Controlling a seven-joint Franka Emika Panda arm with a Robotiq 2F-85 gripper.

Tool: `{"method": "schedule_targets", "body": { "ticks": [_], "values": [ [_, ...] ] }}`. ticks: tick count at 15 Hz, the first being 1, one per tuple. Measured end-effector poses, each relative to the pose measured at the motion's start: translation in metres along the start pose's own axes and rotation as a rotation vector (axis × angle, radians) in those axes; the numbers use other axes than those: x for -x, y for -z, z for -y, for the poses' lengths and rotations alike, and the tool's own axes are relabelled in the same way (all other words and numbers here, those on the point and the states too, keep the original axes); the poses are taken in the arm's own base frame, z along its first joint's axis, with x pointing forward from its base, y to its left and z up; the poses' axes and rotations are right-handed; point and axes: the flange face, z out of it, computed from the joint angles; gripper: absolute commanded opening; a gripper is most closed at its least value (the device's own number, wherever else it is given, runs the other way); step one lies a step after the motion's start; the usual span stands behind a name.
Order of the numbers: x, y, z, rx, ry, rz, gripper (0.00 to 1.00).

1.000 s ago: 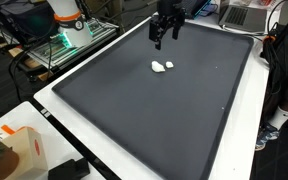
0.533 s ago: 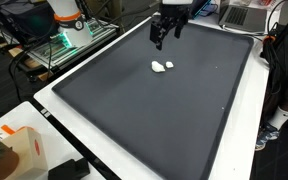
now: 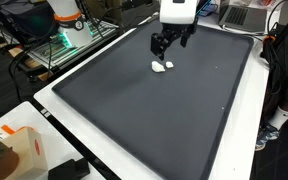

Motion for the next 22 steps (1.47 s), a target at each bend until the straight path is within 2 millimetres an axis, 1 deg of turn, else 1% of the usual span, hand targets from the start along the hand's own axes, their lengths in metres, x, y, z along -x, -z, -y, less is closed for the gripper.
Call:
{"method": "schedule_targets", "body": {
  "ticks": [6,10,16,19,22],
  "values": [
    [-0.001,0.001,0.004,0.001,0.007,0.001,1.00],
    [-0.007,0.002,0.008,0.013,0.009,0.070,1.00],
    [-0.033,0.005,0.019,0.036,-0.011,0.155,1.00],
    [-0.047,0.000,0.023,0.051,-0.008,0.209,1.00],
    [-0.060,-0.008,0.026,0.053,-0.007,0.217,1.00]
  ]
}}
